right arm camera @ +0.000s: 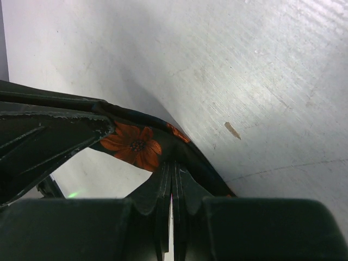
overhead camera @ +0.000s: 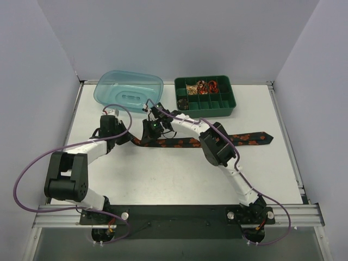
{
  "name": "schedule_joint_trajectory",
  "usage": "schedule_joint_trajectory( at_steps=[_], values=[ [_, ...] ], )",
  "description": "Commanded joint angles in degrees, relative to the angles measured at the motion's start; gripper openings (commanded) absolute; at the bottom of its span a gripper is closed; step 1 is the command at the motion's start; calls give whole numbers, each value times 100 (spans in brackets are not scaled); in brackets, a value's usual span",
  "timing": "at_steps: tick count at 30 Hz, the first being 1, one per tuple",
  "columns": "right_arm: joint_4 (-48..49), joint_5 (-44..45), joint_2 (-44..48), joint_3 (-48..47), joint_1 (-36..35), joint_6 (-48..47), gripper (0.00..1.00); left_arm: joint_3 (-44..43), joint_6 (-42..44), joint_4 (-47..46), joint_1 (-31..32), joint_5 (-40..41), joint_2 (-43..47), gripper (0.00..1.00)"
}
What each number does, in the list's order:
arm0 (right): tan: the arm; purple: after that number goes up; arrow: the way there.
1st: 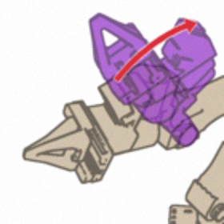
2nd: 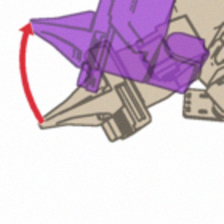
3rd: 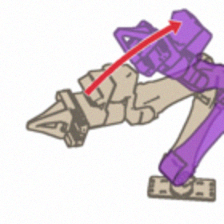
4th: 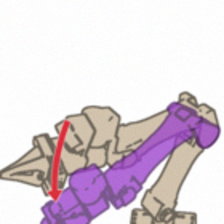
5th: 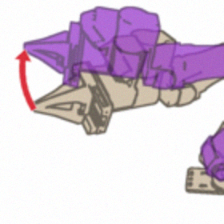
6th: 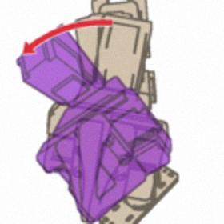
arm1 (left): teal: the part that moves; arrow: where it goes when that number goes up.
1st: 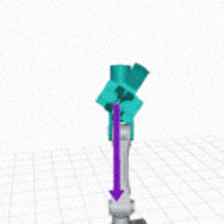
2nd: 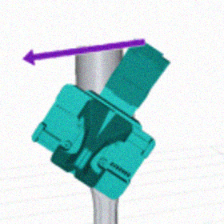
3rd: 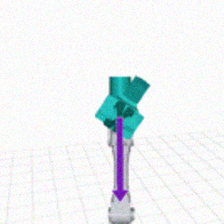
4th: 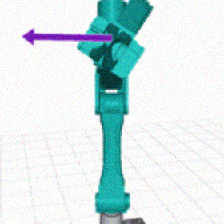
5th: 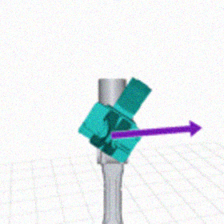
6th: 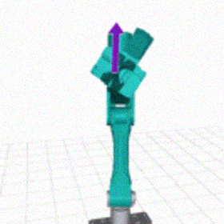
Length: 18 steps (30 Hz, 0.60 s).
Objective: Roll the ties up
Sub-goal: Roll the tie at the center of the board.
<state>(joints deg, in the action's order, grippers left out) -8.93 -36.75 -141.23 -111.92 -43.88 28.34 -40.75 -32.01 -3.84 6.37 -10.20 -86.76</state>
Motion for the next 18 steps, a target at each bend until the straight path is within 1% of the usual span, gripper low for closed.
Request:
schedule_joint_trajectory(
  at_steps=[1,11,18],
  values=[
    [-109,212,-71,-269,-95,-109,0,-293,81,-3,83,62,186,0],
    [-127,353,-291,-401,-174,-100,0,-469,81,181,347,-9,247,0],
    [-127,397,-432,-375,-174,-13,0,-355,-60,94,576,-61,212,0]
  ],
)
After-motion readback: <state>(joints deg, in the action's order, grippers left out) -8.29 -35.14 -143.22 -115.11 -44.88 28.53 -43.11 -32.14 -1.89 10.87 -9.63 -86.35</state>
